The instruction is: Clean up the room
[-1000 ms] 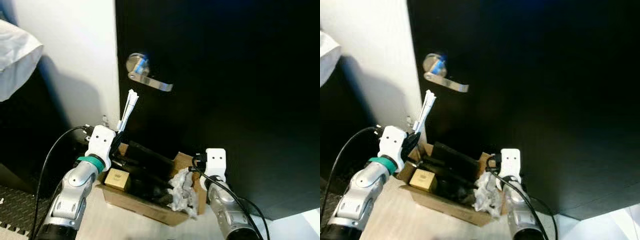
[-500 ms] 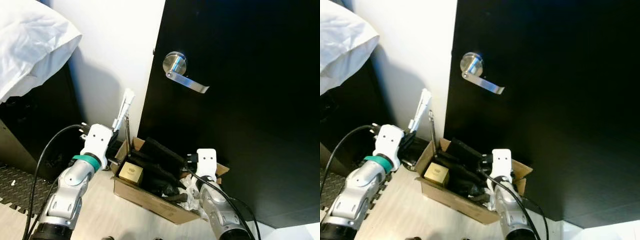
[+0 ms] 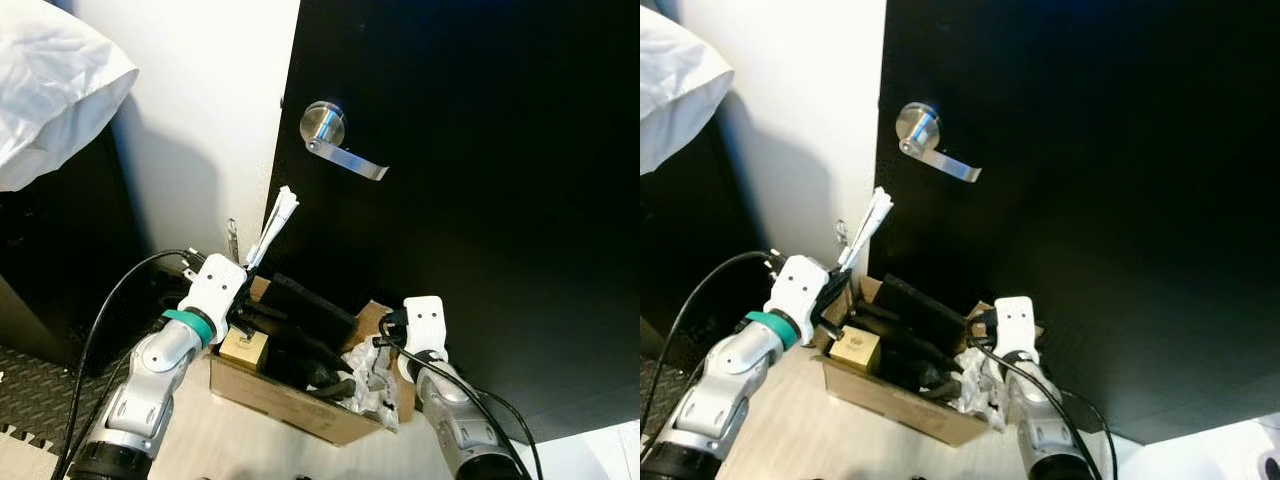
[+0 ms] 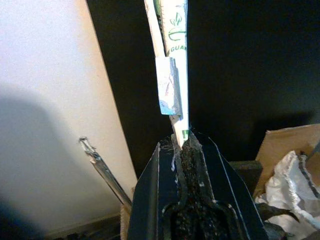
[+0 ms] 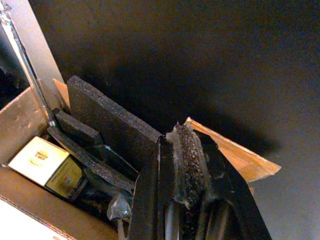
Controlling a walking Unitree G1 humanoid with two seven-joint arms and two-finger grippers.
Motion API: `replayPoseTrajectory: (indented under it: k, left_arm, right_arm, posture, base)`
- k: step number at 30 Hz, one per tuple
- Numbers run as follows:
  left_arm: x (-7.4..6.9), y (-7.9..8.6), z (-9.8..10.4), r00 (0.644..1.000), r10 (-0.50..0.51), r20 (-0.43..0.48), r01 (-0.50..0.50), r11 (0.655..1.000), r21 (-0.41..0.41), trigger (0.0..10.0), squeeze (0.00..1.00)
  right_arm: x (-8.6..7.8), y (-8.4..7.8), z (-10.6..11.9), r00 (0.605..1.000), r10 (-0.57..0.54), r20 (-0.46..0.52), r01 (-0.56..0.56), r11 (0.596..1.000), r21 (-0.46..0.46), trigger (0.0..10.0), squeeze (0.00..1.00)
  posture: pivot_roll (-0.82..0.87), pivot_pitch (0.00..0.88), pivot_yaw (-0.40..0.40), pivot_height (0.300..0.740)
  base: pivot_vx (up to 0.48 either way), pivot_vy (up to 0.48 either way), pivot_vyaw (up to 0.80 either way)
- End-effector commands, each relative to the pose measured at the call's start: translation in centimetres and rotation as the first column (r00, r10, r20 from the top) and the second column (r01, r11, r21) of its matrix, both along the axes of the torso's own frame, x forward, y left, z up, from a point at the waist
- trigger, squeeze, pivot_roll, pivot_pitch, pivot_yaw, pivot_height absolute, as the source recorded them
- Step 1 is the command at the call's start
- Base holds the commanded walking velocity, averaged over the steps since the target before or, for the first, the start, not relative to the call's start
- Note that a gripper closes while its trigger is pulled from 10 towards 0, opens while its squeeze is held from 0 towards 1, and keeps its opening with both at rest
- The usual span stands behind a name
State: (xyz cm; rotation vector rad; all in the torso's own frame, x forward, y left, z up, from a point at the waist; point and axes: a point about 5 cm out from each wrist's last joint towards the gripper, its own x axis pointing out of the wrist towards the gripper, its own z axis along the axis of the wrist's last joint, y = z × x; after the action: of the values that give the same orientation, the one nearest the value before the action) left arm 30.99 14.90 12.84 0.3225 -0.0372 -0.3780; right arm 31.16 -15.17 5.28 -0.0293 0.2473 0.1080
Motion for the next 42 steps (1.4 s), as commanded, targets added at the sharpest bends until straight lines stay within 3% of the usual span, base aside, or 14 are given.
replayPoseTrajectory:
  k: [1, 11, 13, 21, 24, 26, 28, 32, 34, 42]
  left_arm:
    - [-0.5, -0.6, -0.5, 0.999, -0.034, -0.012, 0.034, 0.999, 0.002, 10.0, 0.0]
    - [-0.3, -0.4, -0.7, 0.997, -0.072, -0.023, 0.072, 0.997, 0.018, 10.0, 0.0]
    - [0.5, -0.7, -0.8, 0.996, -0.087, -0.029, 0.088, 0.994, 0.066, 10.0, 0.0]
    - [1.4, -1.3, -0.5, 0.995, -0.097, -0.016, 0.098, 0.993, 0.073, 10.0, 0.0]
    - [2.8, -3.1, 0.3, 0.988, -0.158, -0.001, 0.157, 0.985, 0.075, 10.0, 0.0]
    - [2.8, -3.1, 0.3, 0.988, -0.158, -0.001, 0.157, 0.985, 0.075, 10.0, 0.0]
    - [3.6, -4.2, 0.9, 0.982, -0.188, 0.008, 0.187, 0.98, 0.073, 10.0, 0.0]
    - [4.3, -4.4, 1.3, 0.986, -0.166, 0.018, 0.164, 0.985, 0.057, 10.0, 0.0]
    - [5.1, -4.1, 1.8, 0.994, -0.105, 0.027, 0.103, 0.993, 0.049, 10.0, 0.0]
    - [6.1, -3.8, 2.4, 0.997, -0.068, 0.03, 0.066, 0.996, 0.056, 10.0, 0.0]
  right_arm:
    - [-0.6, -0.8, -0.9, 0.999, -0.019, -0.042, 0.019, 1.0, -0.013, 10.0, 0.0]
    - [-0.3, -0.4, -0.7, 0.999, 0.002, -0.039, -0.003, 1.0, -0.02, 10.0, 0.0]
    - [0.1, -0.4, -0.5, 0.999, 0.005, -0.04, -0.007, 1.0, -0.028, 10.0, 0.0]
    - [0.3, -0.3, -0.5, 0.999, 0.005, -0.042, -0.006, 0.999, -0.037, 10.0, 0.0]
    - [0.3, -0.6, -0.5, 0.999, -0.008, -0.04, 0.006, 0.999, -0.041, 10.0, 0.0]
    - [0.3, -0.6, -0.5, 0.999, -0.008, -0.04, 0.006, 0.999, -0.041, 10.0, 0.0]
    - [0.0, -0.8, -0.6, 0.999, -0.022, -0.042, 0.02, 0.999, -0.042, 10.0, 0.0]
    - [-0.1, -0.9, -0.8, 0.999, -0.029, -0.045, 0.027, 0.999, -0.041, 10.0, 0.0]
    - [-0.2, -0.7, -0.9, 0.998, -0.032, -0.046, 0.031, 0.999, -0.039, 10.0, 0.0]
    - [-0.3, -0.5, -1.1, 0.998, -0.048, -0.047, 0.047, 0.999, -0.025, 10.0, 0.0]
  posture:
    - [0.07, 0.101, -0.168, 0.74]
    - [0.07, 0.105, -0.177, 0.74]
    - [0.07, 0.107, -0.174, 0.74]
    - [0.07, 0.106, -0.166, 0.74]
    - [0.06, 0.104, -0.148, 0.74]
    - [0.06, 0.104, -0.148, 0.74]
    - [0.07, 0.11, -0.133, 0.74]
    - [0.07, 0.116, -0.129, 0.74]
    - [0.07, 0.123, -0.119, 0.74]
    - [0.09, 0.135, -0.091, 0.74]
  base:
    - [0.0, 0.0, 0.0]
    - [0.0, 0.0, 0.0]
    - [0.0, 0.0, 0.0]
    - [0.0, 0.0, 0.0]
    - [0.0, 0.0, 0.0]
    - [0.0, 0.0, 0.0]
    - [0.0, 0.0, 0.0]
    - [0.0, 0.0, 0.0]
    - [0.0, 0.0, 0.0]
    - [0.0, 0.0, 0.0]
